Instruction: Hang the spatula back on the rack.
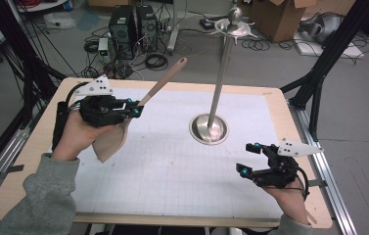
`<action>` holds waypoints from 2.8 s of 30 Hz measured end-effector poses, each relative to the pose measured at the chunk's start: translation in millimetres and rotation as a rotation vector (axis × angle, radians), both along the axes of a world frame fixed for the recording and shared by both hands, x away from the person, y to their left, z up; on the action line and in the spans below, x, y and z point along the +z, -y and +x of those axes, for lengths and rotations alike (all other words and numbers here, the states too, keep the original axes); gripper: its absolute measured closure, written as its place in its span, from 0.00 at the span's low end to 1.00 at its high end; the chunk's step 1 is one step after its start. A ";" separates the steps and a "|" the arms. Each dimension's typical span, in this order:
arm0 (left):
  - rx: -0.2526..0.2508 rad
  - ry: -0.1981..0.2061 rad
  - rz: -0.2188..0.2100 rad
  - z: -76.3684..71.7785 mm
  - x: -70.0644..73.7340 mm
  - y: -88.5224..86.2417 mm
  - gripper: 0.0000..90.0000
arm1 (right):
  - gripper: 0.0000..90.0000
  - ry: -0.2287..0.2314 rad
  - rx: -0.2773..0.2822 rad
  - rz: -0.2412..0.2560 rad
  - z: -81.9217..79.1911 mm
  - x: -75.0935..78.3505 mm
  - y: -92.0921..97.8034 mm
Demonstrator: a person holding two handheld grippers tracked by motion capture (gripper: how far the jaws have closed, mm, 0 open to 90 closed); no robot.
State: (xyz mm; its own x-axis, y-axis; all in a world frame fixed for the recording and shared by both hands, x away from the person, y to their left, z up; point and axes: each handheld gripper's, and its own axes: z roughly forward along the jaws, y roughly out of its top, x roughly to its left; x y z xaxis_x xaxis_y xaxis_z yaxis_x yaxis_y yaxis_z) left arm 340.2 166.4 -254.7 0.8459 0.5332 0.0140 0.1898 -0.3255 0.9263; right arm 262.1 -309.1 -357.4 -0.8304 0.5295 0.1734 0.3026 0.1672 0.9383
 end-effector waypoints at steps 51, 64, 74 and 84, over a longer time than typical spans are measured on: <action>-0.058 0.007 -0.077 28.7 43.4 34.0 0.87 | 0.18 0.009 -0.020 0.018 -9.4 1.7 12.3; -0.064 -0.002 -0.067 30.5 40.2 42.0 0.87 | 0.18 0.009 -0.020 0.019 -10.1 1.4 12.7; -0.059 0.001 -0.062 30.8 40.3 46.7 0.87 | 0.18 0.008 -0.012 0.012 -8.7 1.2 10.5; -0.057 -0.003 -0.053 35.1 37.7 51.6 0.87 | 0.18 0.012 -0.016 0.015 -9.0 1.2 11.1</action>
